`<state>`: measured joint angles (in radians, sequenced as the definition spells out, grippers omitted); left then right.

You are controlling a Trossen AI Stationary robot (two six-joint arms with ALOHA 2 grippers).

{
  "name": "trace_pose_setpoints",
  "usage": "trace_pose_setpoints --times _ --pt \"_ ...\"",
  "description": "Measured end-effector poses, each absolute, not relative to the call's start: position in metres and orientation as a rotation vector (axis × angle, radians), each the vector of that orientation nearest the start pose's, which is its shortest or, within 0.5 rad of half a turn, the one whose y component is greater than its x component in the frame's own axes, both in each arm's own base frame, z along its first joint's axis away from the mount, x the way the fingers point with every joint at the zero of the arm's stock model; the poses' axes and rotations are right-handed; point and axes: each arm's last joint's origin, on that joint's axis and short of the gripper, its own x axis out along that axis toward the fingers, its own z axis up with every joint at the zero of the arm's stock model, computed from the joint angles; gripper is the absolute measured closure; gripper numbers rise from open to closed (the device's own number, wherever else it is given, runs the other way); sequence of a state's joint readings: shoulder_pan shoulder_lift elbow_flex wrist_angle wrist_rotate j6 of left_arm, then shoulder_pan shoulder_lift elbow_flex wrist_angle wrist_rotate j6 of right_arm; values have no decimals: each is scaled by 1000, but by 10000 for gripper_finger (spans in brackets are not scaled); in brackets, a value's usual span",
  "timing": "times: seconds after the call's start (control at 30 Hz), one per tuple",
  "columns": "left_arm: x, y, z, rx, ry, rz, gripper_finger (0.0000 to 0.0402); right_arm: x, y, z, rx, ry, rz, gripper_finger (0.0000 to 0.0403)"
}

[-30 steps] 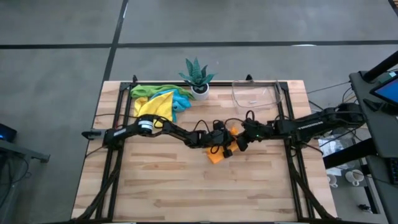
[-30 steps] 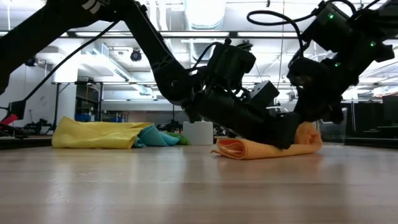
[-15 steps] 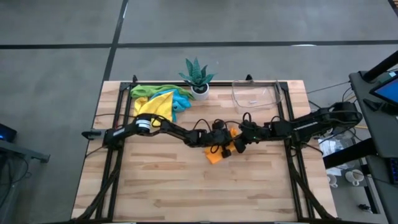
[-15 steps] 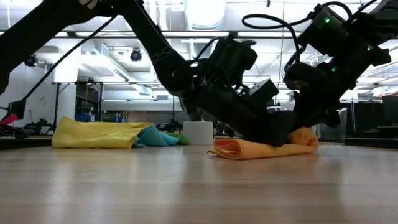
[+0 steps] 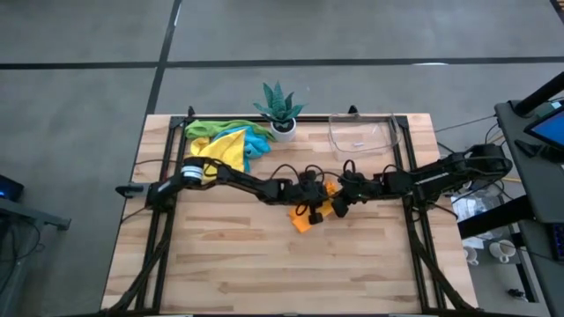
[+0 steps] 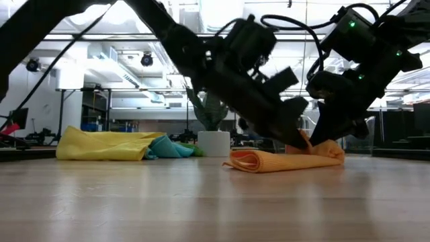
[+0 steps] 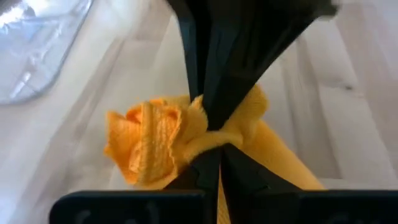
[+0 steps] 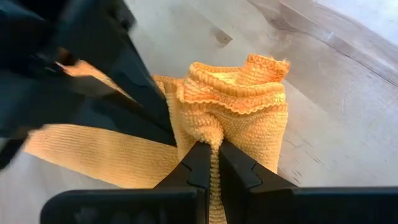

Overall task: Roll microfiber towels into tight, uniform cylinder then place into a basket
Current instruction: Roll the orange microfiber cloth

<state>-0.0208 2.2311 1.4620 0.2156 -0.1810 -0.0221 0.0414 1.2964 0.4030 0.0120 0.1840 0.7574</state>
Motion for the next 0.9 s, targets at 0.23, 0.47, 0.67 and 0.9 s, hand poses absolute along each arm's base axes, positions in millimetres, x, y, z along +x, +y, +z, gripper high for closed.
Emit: trace_pose_setpoints --times 0.23,0.47,0.67,0.9 --pt "464 -4 164 82 664 164 402 211 3 130 606 774 -452 390" --pt "457 0 191 107 561 274 402 216 4 126 610 756 -446 390" --pt "457 1 167 89 510 282 402 228 4 121 601 690 -410 390" --pt "457 2 150 80 455 290 402 233 4 116 582 689 -400 390"
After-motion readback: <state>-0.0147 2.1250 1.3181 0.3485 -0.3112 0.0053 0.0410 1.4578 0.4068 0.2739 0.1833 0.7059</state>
